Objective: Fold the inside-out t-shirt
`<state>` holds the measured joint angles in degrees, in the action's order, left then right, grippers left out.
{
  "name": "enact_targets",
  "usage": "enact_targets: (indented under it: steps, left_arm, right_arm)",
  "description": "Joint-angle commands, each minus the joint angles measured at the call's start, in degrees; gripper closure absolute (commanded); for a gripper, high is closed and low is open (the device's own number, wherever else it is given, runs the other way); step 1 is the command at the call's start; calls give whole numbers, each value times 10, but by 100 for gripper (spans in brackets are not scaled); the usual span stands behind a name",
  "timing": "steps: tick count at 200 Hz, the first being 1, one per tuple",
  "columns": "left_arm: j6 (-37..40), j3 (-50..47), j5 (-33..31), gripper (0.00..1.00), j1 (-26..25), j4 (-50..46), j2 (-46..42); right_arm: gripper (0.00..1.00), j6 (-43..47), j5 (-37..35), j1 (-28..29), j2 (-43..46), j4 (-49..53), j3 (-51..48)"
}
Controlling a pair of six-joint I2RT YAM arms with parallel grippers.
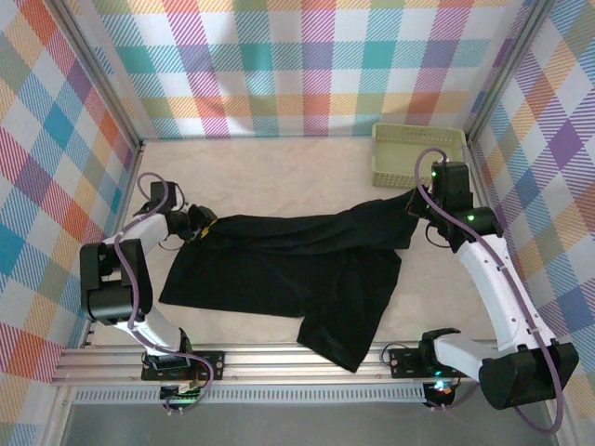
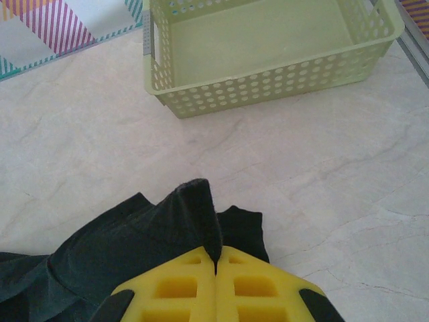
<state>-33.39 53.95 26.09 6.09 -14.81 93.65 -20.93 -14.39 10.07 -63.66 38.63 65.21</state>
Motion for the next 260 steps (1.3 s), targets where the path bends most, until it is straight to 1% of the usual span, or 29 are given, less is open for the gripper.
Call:
enact_targets:
  steps: [1,12,28,31,53,60,78,88,101,140,192,212,240,260]
  left_arm:
    - [0,25,4,72,-12,8,6]
    - [1,31,-4,80,-12,4,5]
    - [7,45,-17,87,-12,-6,1]
    - [9,48,-20,88,-12,-24,-1]
    - [25,73,-49,89,-12,-57,-12]
    - [28,78,-59,85,-12,-67,-14]
    - [35,81,-77,68,-12,-80,-17]
    - [38,80,-86,62,-12,-84,-14]
    - [41,77,-87,61,-12,-82,-8]
    - [35,73,-62,61,-13,-61,16]
    - [32,86,-40,67,-16,-42,52]
    - [31,90,-30,72,-21,-27,64]
    - [38,95,-31,83,-29,-16,74]
    - [50,94,-39,85,-29,-16,71]
  right_arm:
    - [100,-4,2,-5,5,-12,-2]
    - [100,-4,2,-5,5,-11,-1]
    - [100,-2,0,-5,4,-11,2]
    - [100,-2,0,-5,3,-11,3]
    - [100,1,-5,-5,3,-8,8]
    - [100,2,-5,-5,3,-8,10]
    - [100,1,-4,-5,3,-7,11]
    - [100,1,-5,-5,4,-7,10]
    - [100,0,-4,-4,5,-8,9]
    - [100,0,-4,-5,7,-5,8]
    - [100,-3,0,-5,9,-5,7]
    - [100,-3,2,-5,8,-2,8]
    - [100,-3,3,-5,9,-1,7]
    - [100,-2,4,-5,9,1,8]
